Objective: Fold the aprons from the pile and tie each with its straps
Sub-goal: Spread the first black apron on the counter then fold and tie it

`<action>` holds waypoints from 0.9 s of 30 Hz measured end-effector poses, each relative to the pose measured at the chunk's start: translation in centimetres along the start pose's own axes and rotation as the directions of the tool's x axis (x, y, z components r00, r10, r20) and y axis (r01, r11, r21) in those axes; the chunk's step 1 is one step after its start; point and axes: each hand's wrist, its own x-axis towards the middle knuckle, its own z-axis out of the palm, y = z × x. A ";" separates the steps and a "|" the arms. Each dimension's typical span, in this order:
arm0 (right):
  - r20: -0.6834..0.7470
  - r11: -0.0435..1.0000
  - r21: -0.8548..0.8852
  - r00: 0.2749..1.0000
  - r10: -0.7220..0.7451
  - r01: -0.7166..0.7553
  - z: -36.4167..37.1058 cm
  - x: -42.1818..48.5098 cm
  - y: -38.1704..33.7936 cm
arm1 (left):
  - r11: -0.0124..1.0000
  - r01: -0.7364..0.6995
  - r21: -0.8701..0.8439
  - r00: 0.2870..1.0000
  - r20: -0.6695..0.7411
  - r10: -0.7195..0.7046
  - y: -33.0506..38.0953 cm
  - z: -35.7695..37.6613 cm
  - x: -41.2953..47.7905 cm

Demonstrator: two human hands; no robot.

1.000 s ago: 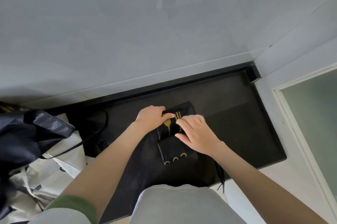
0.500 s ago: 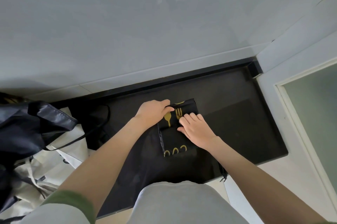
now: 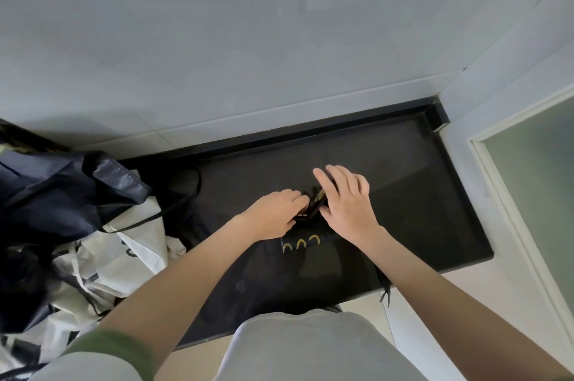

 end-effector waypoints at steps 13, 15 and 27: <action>0.359 0.995 0.076 0.930 -0.082 0.058 0.0 -3.9 -1.6 | 0.968 0.092 0.234 0.996 -0.045 -0.083 1.3 4.3 -1.4; 0.403 0.990 0.111 0.907 -0.124 0.086 -0.2 -4.0 -1.0 | 0.965 0.076 0.251 0.995 -0.089 -0.055 1.1 4.5 -1.9; 0.272 0.953 0.112 0.914 -0.301 0.280 -0.7 -5.3 -0.8 | 0.952 -0.035 0.303 0.999 0.019 0.031 0.4 5.5 -3.4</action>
